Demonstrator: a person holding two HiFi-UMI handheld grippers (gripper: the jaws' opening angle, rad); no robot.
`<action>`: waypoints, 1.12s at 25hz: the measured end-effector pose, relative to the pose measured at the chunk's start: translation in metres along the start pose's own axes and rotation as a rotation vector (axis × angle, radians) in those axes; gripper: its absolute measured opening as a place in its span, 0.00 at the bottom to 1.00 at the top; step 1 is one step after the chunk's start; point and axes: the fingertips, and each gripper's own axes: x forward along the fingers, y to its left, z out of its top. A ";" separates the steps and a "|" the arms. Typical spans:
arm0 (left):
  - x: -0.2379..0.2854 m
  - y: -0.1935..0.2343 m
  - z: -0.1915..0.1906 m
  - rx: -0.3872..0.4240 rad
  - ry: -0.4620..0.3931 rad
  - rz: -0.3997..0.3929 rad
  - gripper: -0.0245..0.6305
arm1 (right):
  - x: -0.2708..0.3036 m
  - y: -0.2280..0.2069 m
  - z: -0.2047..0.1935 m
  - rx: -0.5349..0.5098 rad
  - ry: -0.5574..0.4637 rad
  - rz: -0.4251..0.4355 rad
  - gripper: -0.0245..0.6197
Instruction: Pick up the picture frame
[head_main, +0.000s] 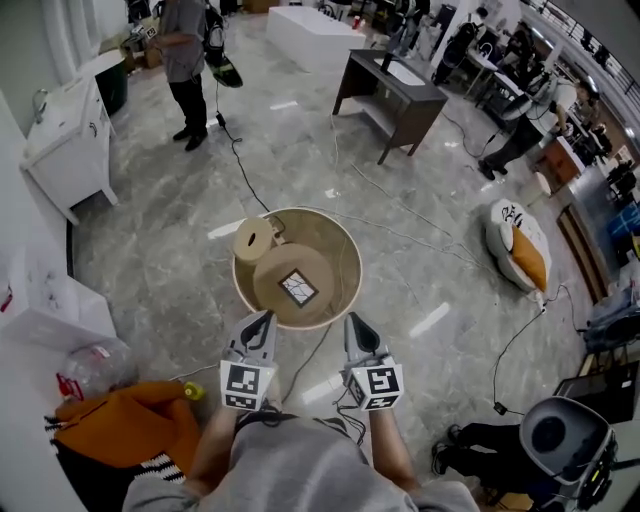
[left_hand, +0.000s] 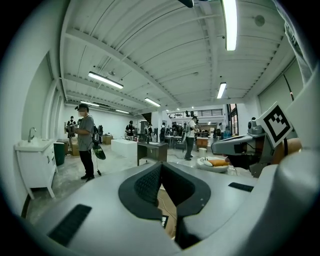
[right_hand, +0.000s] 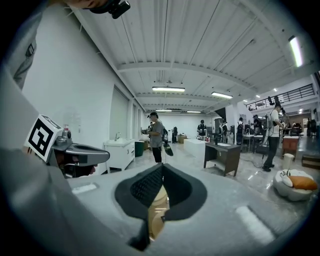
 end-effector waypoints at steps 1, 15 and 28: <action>0.005 0.008 0.000 0.001 -0.003 -0.003 0.07 | 0.008 0.002 0.000 0.000 0.003 -0.003 0.04; 0.070 0.064 0.012 0.026 -0.017 -0.019 0.07 | 0.087 -0.019 0.010 0.006 0.005 -0.034 0.04; 0.152 0.073 0.018 0.002 0.041 0.183 0.07 | 0.177 -0.101 0.011 0.010 0.010 0.151 0.04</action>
